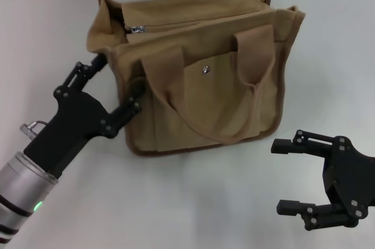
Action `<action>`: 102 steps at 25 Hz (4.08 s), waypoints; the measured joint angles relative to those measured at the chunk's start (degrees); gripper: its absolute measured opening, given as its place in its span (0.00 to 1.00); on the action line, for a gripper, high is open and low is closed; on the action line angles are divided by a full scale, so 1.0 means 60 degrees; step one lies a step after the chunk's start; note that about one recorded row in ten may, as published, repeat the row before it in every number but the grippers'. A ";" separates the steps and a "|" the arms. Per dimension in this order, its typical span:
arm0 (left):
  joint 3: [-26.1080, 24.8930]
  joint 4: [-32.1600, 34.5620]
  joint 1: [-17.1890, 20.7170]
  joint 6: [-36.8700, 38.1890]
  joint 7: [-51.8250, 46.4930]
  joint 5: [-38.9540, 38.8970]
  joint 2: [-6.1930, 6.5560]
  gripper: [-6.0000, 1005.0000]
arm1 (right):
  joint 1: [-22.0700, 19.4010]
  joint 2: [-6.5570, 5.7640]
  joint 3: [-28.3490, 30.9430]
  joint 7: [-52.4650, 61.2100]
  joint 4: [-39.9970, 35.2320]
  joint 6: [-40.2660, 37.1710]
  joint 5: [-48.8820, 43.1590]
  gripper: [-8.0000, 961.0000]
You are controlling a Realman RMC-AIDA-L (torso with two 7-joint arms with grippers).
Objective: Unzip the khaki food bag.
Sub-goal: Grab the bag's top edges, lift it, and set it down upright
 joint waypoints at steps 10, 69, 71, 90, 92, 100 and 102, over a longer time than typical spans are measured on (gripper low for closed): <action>-0.0383 -0.0155 0.0053 -0.0075 0.0110 0.0046 0.0001 0.62 | -0.0097 0.0003 0.0045 0.0007 -0.0014 0.0015 0.0024 0.88; 0.2440 0.5685 -0.1743 0.1915 -0.3310 0.0383 0.0063 0.09 | 0.2706 0.0041 -0.0531 -0.0089 0.2299 0.3309 0.6438 0.88; 0.2484 0.5668 -0.1745 0.1905 -0.3306 0.0386 0.0056 0.09 | 0.2845 0.0042 -0.0805 -0.0022 0.2292 0.3463 0.6453 0.88; 0.2675 0.5645 -0.1885 0.1873 -0.3296 0.0374 0.0059 0.09 | 0.1699 -0.0010 -0.4271 0.2432 -0.0462 0.5108 0.6389 0.88; 0.2675 0.5648 -0.1920 0.1868 -0.3296 0.0369 0.0059 0.09 | 0.1155 -0.0015 -0.4333 0.2530 -0.0959 0.5038 0.6331 0.88; 0.2704 0.5650 -0.2099 0.1864 -0.3321 0.0363 0.0061 0.09 | -0.0134 0.0039 -0.4108 0.1678 -0.1348 0.4184 0.7446 0.88; 0.2788 0.5634 -0.2123 0.1862 -0.3325 0.0363 0.0060 0.09 | 0.0112 0.0043 -0.4153 0.1520 -0.1065 0.4222 0.8026 0.88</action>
